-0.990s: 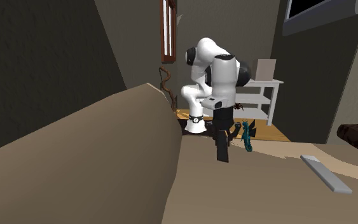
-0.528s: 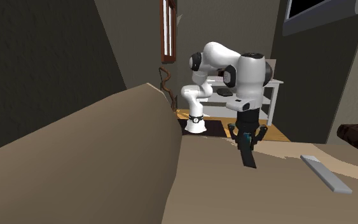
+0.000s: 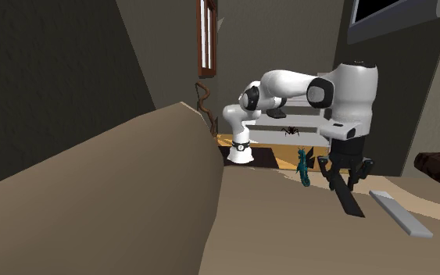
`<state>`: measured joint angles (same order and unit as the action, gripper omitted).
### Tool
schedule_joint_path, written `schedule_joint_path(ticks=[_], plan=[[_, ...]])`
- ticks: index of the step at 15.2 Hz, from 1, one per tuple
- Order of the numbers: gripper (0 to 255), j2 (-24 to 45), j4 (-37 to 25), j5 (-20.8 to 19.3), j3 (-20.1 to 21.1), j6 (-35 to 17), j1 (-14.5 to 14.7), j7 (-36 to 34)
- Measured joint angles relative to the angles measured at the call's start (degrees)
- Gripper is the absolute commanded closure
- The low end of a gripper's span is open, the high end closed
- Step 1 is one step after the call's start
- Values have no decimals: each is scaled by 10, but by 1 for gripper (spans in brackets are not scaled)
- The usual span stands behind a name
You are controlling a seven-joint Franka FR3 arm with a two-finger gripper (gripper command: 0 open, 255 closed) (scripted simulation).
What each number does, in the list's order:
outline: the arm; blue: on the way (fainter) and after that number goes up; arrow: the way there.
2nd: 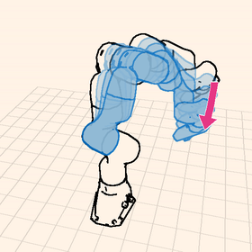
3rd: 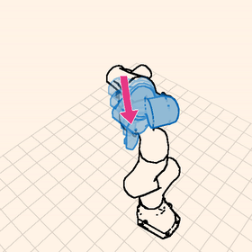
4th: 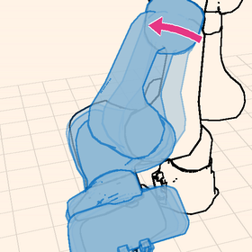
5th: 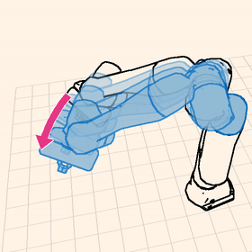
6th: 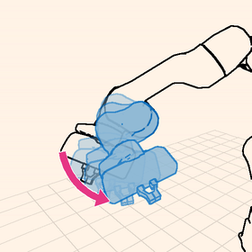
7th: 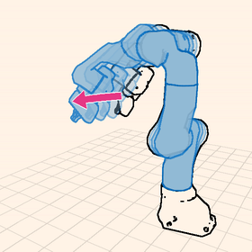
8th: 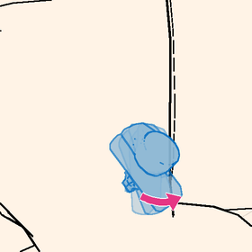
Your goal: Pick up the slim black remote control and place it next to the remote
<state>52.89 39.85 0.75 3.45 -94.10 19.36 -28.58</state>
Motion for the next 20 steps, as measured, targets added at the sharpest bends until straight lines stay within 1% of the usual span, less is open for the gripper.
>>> schedule_joint_path(ticks=[1,3,12,15,20], plan=[[255,12,-16,0,0,10,4,-3],[255,24,-24,-1,0,4,7,-6],[255,-3,93,0,0,-86,4,-5],[255,-2,114,0,0,-108,4,-4],[255,1,117,0,0,-114,4,-4]])
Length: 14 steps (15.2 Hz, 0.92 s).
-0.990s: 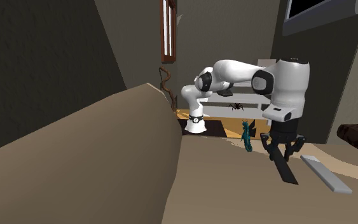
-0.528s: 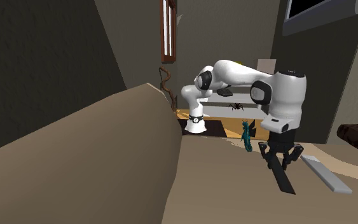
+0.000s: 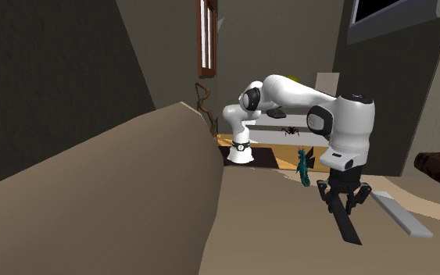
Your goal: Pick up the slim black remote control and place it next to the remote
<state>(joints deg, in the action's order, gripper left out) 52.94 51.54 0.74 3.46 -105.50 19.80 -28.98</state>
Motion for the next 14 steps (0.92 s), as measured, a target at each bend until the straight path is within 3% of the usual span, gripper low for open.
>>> schedule_joint_path(ticks=[2,3,9,14], plan=[[255,0,0,0,0,0,0,0],[0,0,0,0,0,0,0,0],[0,0,0,0,0,0,0,0],[0,-6,-54,0,0,58,1,-2]])
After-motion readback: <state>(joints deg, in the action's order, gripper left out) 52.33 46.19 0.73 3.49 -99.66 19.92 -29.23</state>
